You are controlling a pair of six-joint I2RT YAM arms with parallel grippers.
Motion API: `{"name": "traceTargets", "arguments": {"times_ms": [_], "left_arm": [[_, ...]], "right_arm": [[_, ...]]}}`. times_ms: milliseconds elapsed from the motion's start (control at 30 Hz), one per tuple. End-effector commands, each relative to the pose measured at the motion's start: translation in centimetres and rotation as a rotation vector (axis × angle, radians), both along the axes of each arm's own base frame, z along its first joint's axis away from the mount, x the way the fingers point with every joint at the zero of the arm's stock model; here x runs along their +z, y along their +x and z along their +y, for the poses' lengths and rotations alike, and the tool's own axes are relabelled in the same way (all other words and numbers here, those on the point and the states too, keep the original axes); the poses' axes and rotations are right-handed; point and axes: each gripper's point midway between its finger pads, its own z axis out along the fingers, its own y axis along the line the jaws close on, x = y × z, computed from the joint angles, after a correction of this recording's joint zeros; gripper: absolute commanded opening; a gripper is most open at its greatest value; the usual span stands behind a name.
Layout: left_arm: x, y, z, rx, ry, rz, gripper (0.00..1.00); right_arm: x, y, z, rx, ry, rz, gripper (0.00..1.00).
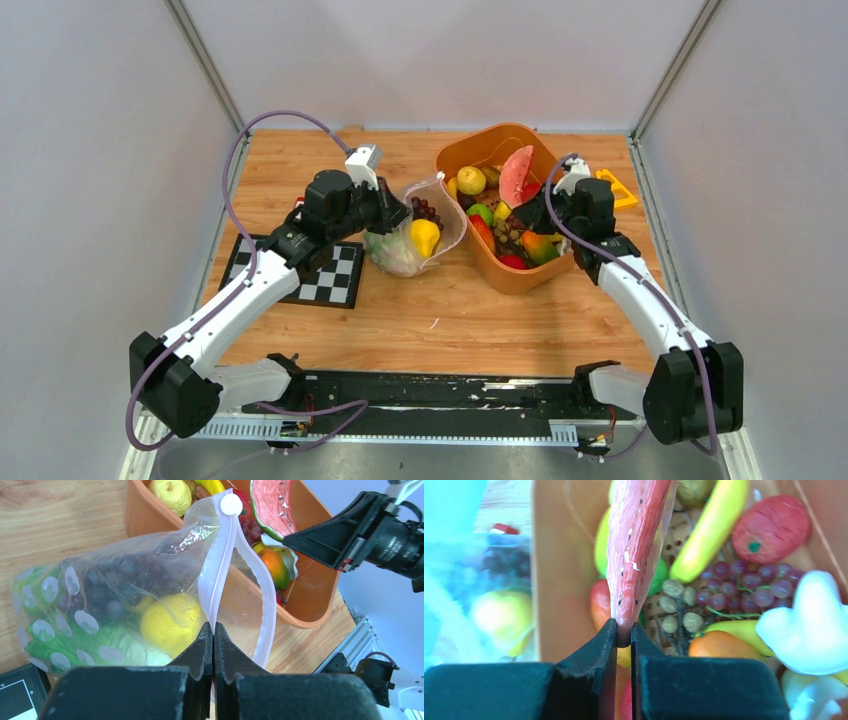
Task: Place the food in the zip-top bag and seal the zipper
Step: Pick up the fake fruit from the bin, then place the fake fruit in the zipper food storage bag.
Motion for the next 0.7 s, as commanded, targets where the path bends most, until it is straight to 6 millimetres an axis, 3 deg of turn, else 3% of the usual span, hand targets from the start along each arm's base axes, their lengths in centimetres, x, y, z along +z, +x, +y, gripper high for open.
{"name": "traceTargets", "arguments": {"times_ms": [0,133,333,533,667], "left_arm": [[1.3,0.2,-0.2,-0.006,-0.031,-0.037,0.0],[1.1,0.2,-0.4,-0.011,-0.033,-0.034,0.0],[1.4,0.3,-0.5,-0.012,-0.035,-0.039,0.0],[1.2,0.5,-0.8,-0.017,-0.041,-0.027,0.0],[1.4,0.6,-0.9,-0.02,-0.049,-0.032,0.0]], "right_arm": [[7.0,-1.2,3.0,0.201,0.103,-0.229,0.02],[9.5,-2.9,4.7,0.347,0.134,-0.314,0.03],[11.6,-6.0,7.3,0.585,0.192,-0.365,0.04],[11.5,-8.3,9.5,0.764,0.171,-0.353,0.04],[10.3,-10.2,11.3,0.926,0.209,-0.287,0.05]]}}
